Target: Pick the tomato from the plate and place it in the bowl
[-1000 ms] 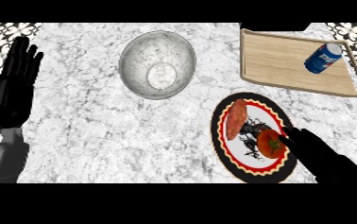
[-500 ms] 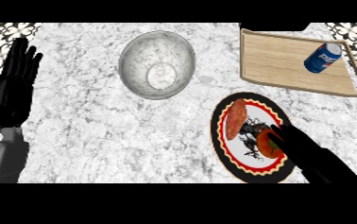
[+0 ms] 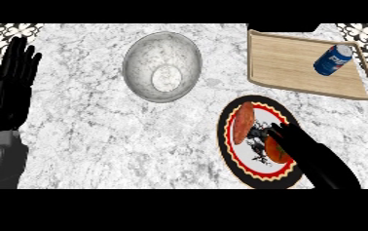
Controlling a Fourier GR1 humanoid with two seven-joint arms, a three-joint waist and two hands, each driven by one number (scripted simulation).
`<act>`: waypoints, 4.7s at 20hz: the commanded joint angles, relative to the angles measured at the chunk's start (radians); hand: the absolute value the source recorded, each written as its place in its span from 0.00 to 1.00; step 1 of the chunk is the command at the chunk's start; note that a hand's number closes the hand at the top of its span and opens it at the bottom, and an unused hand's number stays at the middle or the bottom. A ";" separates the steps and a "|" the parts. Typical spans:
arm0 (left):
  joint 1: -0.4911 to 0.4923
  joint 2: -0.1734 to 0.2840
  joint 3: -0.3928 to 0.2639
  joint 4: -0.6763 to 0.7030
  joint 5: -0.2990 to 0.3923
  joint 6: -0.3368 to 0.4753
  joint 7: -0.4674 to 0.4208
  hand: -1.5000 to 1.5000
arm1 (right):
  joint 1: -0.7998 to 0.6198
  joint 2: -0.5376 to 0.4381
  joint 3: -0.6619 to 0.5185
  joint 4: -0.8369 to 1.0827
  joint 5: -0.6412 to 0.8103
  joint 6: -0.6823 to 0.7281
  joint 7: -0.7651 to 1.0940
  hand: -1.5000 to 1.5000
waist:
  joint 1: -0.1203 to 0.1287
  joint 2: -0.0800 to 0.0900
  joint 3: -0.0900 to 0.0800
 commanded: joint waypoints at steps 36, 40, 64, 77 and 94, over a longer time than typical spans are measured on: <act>0.030 -0.042 0.052 -0.023 -0.063 -0.043 -0.029 0.50 | -0.031 0.177 -0.367 0.120 0.101 0.126 0.436 1.00 | -0.009 -0.004 -0.002; 0.000 -0.044 0.054 -0.026 -0.049 -0.038 0.026 0.50 | 0.025 0.169 -0.390 -0.060 0.150 0.105 0.508 1.00 | -0.011 -0.002 -0.001; -0.004 -0.048 0.049 -0.014 -0.052 -0.065 0.025 0.50 | -0.712 0.476 -0.210 -0.576 -0.173 0.573 1.094 1.00 | 0.016 -0.003 -0.002; 0.004 -0.091 0.024 -0.023 -0.086 -0.037 -0.004 0.50 | -1.147 0.482 -0.108 0.103 -0.228 0.302 1.210 1.00 | 0.026 0.003 -0.001; -0.069 -0.082 0.036 0.089 -0.100 -0.055 -0.058 0.50 | -1.222 0.482 0.104 0.846 -0.306 -0.252 1.085 1.00 | 0.031 0.010 -0.001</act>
